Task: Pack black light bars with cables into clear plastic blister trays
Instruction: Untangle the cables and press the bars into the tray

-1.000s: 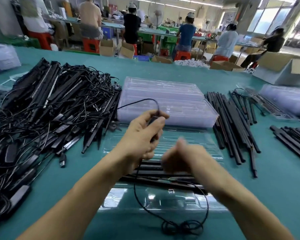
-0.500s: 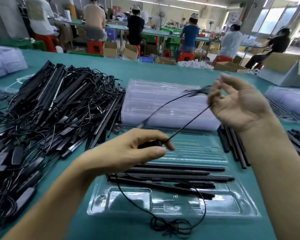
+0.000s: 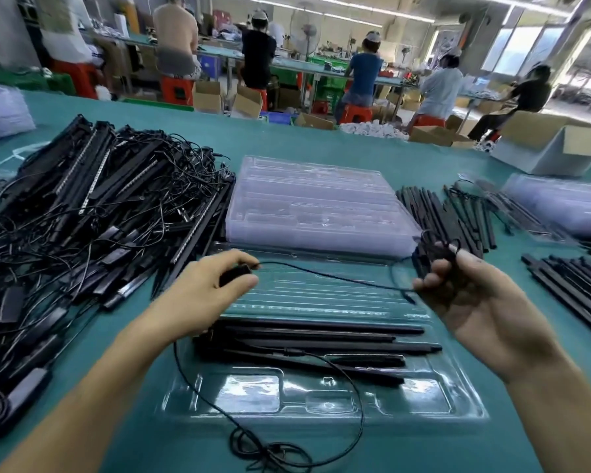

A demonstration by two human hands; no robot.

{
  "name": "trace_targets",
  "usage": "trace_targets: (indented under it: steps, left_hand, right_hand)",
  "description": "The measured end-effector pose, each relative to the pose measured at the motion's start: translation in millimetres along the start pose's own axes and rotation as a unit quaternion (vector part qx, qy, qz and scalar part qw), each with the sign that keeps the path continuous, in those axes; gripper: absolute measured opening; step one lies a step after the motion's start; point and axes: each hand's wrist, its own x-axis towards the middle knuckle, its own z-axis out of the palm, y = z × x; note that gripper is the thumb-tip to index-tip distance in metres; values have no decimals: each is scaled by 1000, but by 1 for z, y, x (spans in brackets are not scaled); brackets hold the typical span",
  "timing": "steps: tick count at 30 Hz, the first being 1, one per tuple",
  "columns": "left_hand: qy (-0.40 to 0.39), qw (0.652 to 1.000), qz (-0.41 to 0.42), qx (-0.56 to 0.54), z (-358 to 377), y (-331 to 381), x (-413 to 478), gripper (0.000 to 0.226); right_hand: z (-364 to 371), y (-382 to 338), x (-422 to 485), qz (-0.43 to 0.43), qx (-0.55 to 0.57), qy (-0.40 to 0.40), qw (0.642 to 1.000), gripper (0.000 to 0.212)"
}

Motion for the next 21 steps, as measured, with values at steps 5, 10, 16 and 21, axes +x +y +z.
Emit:
trace_targets:
  steps: [5,10,16,21]
  left_hand:
    - [-48,999,-16,-6,-6,1,-4,16]
    - [-164,985,44,8,2,21,-7,61]
    - [-54,976,152,-145,26,65,8,33]
    - [107,942,99,-302,22,73,16,45]
  right_hand:
    - [8,7,-12,-1,-48,-96,994,40]
    - [49,-3,7,-44,-58,-156,985,20]
    - [103,8,21,-75,-305,-193,929,31]
    - [97,38,9,-140,-344,-28,928,57]
